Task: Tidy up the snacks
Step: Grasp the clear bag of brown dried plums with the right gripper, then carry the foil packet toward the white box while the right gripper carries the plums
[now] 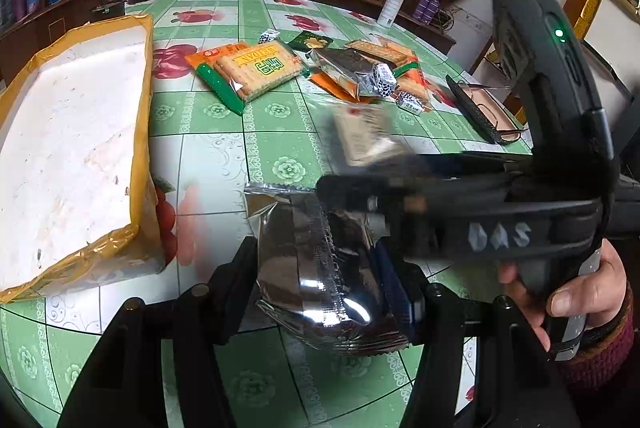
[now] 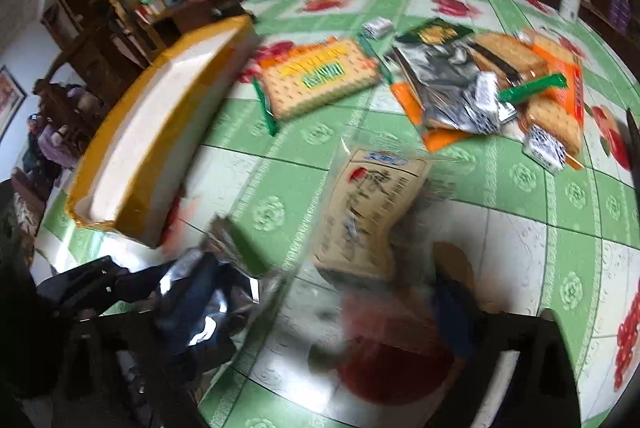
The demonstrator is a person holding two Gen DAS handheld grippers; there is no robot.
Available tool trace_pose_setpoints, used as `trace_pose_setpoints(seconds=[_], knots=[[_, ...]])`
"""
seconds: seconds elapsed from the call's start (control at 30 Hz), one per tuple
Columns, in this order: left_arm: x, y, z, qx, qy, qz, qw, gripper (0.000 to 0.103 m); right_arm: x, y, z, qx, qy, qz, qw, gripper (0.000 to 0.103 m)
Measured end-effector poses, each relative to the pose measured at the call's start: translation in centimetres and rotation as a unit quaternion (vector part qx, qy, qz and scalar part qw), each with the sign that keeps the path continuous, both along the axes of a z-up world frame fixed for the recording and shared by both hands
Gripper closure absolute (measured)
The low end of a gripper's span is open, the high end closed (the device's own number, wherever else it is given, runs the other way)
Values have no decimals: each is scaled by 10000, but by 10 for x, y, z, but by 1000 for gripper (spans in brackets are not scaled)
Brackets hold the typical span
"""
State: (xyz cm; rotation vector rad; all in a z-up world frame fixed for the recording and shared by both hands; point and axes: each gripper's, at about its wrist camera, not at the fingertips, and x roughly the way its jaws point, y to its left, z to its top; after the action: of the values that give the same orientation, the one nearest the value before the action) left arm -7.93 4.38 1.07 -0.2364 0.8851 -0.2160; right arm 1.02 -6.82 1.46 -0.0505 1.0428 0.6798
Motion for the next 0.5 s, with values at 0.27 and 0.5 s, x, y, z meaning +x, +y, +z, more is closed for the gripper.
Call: trace_pose_setpoints(seconds=[0.27,0.5], knots=[[1,0,-1,-7,9,-43,10000,44,8,-29,-1,576,317,-468,9967,54],[1,2,0,-19,-40,4,10000,44,6,-42,13,646,288,-782,9944,25]])
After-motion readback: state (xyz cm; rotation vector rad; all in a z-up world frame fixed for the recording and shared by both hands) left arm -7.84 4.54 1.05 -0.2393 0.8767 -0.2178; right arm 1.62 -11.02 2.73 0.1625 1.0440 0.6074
